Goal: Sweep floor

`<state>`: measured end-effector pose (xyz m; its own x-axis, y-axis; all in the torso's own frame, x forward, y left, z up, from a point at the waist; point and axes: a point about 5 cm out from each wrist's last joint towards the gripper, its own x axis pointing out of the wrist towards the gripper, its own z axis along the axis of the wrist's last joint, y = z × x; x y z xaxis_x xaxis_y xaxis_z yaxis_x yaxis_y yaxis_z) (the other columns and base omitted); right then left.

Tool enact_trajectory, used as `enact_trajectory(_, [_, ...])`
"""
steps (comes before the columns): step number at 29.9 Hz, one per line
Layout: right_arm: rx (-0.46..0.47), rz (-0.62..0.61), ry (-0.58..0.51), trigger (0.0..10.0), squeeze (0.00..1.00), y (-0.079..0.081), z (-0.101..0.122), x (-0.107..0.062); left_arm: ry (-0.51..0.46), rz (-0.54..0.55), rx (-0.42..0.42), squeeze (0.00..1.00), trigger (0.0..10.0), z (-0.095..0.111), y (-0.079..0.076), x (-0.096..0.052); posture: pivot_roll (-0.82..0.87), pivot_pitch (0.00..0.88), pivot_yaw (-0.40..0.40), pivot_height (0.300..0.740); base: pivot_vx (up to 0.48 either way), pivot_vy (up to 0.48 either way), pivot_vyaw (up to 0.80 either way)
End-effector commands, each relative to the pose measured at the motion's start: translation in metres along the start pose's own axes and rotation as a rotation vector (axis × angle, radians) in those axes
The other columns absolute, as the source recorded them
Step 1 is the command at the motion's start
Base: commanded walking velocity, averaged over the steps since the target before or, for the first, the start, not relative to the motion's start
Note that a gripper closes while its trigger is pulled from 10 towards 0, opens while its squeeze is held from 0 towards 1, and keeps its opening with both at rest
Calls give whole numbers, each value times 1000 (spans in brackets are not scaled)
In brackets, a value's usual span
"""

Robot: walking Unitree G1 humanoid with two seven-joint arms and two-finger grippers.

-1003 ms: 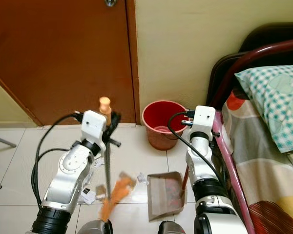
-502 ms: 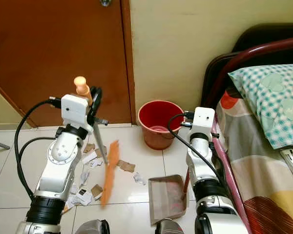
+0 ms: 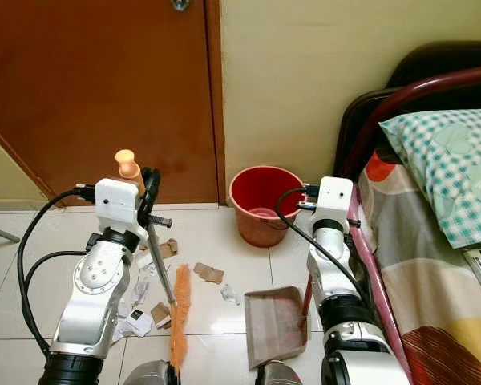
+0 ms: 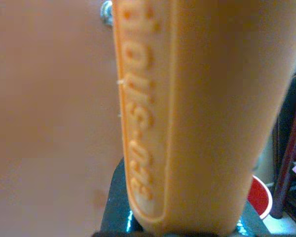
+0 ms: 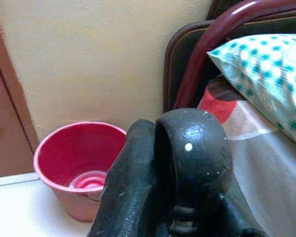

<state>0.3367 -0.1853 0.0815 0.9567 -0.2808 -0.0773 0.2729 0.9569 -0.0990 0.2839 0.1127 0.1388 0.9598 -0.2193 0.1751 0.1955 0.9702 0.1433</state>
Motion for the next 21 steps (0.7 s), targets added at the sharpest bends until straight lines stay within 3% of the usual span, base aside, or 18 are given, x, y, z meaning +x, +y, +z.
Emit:
enact_trajectory(1, [2, -6, -31, 10000, 0, 3, 7, 3, -49, -18, 7, 0, 10000, 6, -3, 5, 26, 84, -21, 740, 0, 0, 0])
enact_trajectory(6, [31, 3, -41, 10000, 0, 11, 13, 7, -60, -48, -2, 0, 10000, 5, -11, 16, 29, 87, -14, 740, 0, 0, 0])
enact_trajectory(8, [7, 39, -103, 10000, 0, 23, 26, 9, -66, -92, -14, 0, 10000, 5, -19, 22, 37, 98, -7, 740, 0, 0, 0])
enact_trajectory(13, [12, 49, -113, 10000, 0, 34, 29, 6, -46, -178, -23, 0, 10000, 2, -32, 21, 58, 133, 13, 740, 0, 0, 0])
enact_trajectory(21, [10, -2, -99, 10000, 0, 14, 19, 7, 5, -237, -65, 0, 10000, -9, -39, 2, 74, 187, 43, 740, 0, 0, 0])
